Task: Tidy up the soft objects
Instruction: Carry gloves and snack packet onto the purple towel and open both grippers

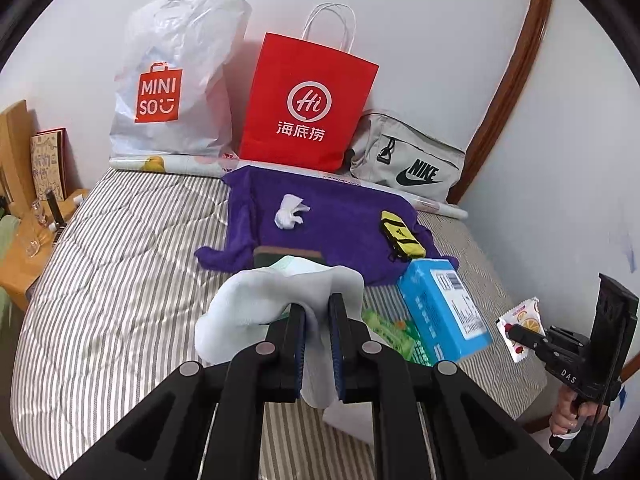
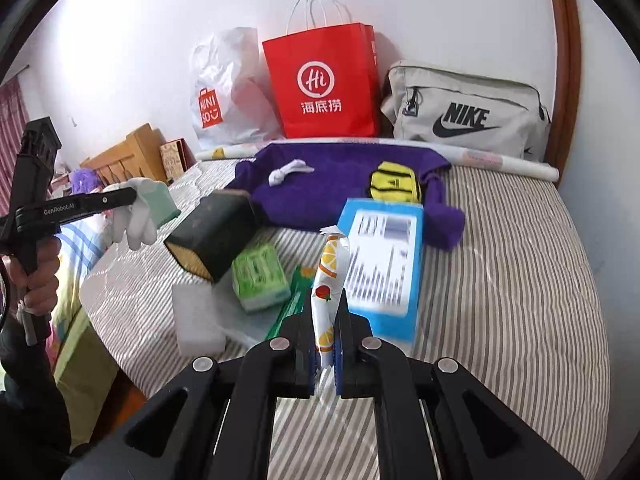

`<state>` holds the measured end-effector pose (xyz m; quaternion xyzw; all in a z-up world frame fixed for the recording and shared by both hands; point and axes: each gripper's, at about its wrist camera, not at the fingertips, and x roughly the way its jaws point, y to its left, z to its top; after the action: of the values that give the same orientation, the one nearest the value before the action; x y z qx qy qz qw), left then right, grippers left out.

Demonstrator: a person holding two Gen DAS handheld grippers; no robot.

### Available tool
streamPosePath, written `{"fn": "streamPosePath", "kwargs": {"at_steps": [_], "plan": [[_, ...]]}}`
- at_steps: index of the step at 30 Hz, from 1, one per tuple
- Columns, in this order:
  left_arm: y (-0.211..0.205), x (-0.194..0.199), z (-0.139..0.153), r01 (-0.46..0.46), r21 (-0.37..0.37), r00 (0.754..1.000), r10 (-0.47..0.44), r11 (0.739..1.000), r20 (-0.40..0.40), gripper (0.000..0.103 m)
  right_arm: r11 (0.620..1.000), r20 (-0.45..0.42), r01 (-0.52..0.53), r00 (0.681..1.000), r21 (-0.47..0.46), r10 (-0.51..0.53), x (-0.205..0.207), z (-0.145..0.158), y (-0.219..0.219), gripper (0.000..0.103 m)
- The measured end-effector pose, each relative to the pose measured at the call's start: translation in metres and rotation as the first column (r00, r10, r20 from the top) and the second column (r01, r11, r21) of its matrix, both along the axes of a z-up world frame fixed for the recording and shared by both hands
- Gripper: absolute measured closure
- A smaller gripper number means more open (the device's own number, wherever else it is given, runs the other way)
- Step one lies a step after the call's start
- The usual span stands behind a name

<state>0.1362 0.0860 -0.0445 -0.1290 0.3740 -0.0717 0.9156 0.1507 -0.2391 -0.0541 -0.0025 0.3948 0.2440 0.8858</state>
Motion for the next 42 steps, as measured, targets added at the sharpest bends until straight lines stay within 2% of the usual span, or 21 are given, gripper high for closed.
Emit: {"fn": "streamPosePath", "kwargs": {"at_steps": [9, 15, 25, 35, 42], "plan": [[0.003, 0.048, 0.001, -0.007, -0.027, 1.000, 0.007, 1.000, -0.014, 0.092, 1.000, -0.006, -0.008, 1.000, 0.002, 0.008, 0.060, 0.008, 0.013, 0.097], [-0.002, 0.088, 0.001, 0.002, -0.030, 1.000, -0.002, 1.000, -0.023, 0.092, 0.999, -0.035, -0.030, 0.999, 0.023, 0.030, 0.114, 0.006, 0.027, 0.097], [-0.002, 0.153, -0.015, -0.005, -0.060, 0.998, 0.002, 0.998, -0.065, 0.092, 0.994, -0.145, -0.105, 0.984, 0.013, 0.106, 0.193, -0.027, 0.057, 0.097], [-0.016, 0.191, -0.028, 0.026, -0.079, 0.996, -0.032, 0.997, -0.085, 0.092, 0.987, -0.230, -0.150, 0.964, -0.053, 0.135, 0.223, -0.060, 0.083, 0.096], [-0.018, 0.208, -0.055, 0.004, -0.075, 0.986, -0.016, 0.997, -0.164, 0.092, 0.979, -0.253, -0.176, 0.956, -0.099, 0.146, 0.233, -0.072, 0.094, 0.096]]}}
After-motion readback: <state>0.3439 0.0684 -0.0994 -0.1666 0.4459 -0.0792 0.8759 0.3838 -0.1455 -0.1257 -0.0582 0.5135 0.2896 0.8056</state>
